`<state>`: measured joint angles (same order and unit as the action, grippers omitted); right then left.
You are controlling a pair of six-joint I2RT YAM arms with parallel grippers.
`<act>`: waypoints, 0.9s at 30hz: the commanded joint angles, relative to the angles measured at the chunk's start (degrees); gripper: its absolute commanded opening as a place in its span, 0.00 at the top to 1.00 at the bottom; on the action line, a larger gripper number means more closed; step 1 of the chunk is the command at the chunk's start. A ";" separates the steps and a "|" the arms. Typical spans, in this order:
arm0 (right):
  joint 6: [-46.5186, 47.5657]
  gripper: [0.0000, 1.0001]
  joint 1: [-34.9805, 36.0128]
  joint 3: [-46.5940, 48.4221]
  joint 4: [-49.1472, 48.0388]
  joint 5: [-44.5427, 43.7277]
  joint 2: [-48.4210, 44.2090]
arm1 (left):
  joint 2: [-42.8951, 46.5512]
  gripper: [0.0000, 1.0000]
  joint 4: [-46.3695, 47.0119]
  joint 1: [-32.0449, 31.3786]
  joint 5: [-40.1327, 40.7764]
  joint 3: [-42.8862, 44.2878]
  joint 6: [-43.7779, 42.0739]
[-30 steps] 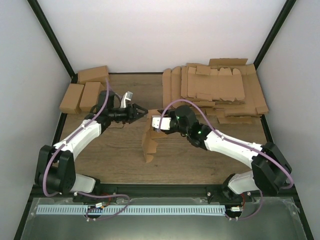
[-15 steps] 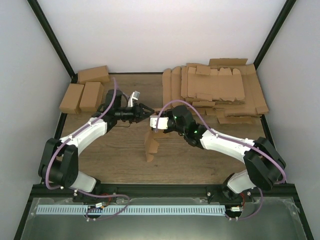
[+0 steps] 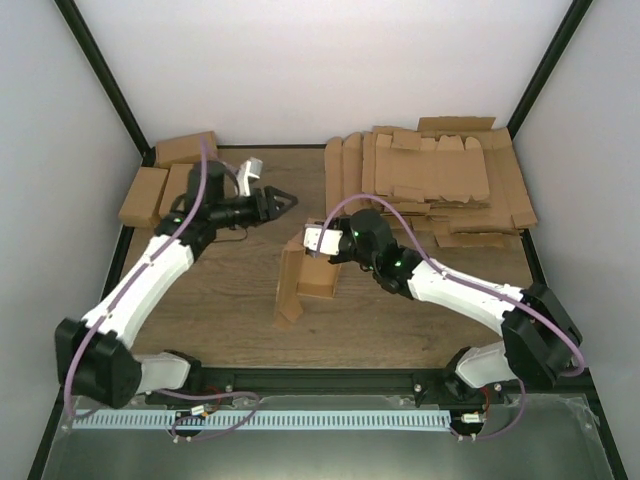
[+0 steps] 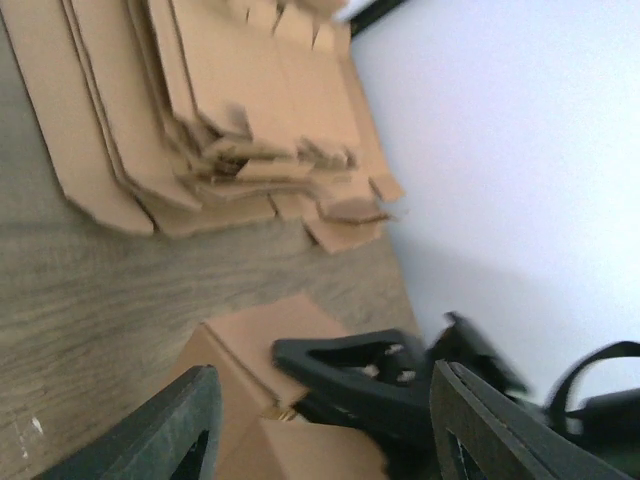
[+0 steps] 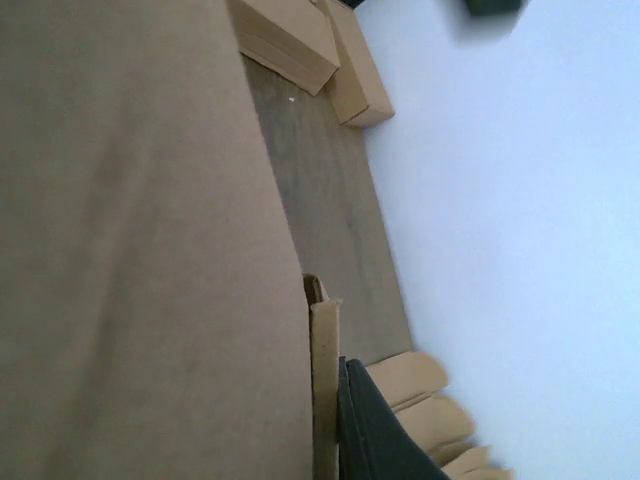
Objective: Fold the paper box
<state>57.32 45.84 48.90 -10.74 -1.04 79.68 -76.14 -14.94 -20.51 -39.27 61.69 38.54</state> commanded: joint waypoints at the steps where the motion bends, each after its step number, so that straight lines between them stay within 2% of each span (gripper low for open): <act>1: -14.67 0.99 -0.10 6.33 10.54 1.18 -1.42 | 8.39 0.36 -14.18 1.24 10.62 6.85 -8.54; 6: -32.96 0.99 -0.48 8.70 20.37 6.28 -0.53 | 15.71 0.23 -25.10 3.12 21.87 11.39 -12.68; 9: -44.75 0.99 -0.94 5.58 20.31 9.50 -1.15 | 19.43 0.17 -28.20 3.29 29.10 10.67 -13.32; 12: -55.73 0.96 -2.10 0.36 17.81 13.48 -1.82 | 23.86 0.13 -27.51 3.30 33.45 5.63 -12.57; 16: -65.18 0.97 -2.25 -6.99 12.17 14.70 -0.36 | 28.79 0.12 -21.54 3.31 27.99 -5.99 -10.87; 22: -72.10 0.95 -2.09 -13.36 4.80 11.05 4.34 | 31.24 0.15 -11.74 3.25 18.72 -21.67 -6.93; 27: -72.65 0.83 -0.41 -14.66 2.29 5.72 6.19 | 32.97 0.15 -3.85 2.92 14.39 -29.20 -4.28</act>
<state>-11.81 44.25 34.20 -3.01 9.34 85.10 -45.80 -28.67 -17.41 -19.35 35.27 31.55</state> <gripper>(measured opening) 0.145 0.846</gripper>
